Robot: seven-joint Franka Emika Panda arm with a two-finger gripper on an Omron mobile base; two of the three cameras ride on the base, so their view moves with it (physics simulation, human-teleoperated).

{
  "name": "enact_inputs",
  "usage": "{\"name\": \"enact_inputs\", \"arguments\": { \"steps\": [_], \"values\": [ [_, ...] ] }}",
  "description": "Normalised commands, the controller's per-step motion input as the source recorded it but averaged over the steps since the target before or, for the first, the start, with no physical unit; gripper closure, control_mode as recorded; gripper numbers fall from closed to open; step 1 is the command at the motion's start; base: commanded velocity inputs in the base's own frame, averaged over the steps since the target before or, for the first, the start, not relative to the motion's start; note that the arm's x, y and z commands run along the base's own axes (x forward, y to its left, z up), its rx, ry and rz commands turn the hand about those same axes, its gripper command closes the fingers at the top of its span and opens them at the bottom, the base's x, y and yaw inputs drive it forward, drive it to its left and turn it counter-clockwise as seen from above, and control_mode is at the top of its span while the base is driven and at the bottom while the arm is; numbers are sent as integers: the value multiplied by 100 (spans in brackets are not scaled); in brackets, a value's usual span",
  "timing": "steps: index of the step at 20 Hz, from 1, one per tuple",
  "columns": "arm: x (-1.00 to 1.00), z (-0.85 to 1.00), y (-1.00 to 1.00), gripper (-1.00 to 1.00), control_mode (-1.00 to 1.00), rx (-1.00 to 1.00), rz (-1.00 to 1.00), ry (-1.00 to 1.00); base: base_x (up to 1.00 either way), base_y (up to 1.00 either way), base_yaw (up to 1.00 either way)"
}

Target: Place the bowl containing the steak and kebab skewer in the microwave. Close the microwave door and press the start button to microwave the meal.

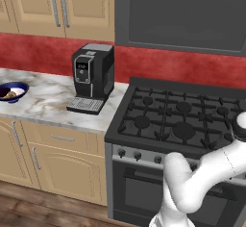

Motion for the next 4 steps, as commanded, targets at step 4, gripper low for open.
{"name": "enact_inputs", "arguments": {
  "steps": [4],
  "values": [
    [31, -100, 37, 100, -100, -15, -23, -46, 0, 0, 0]
  ]
}}
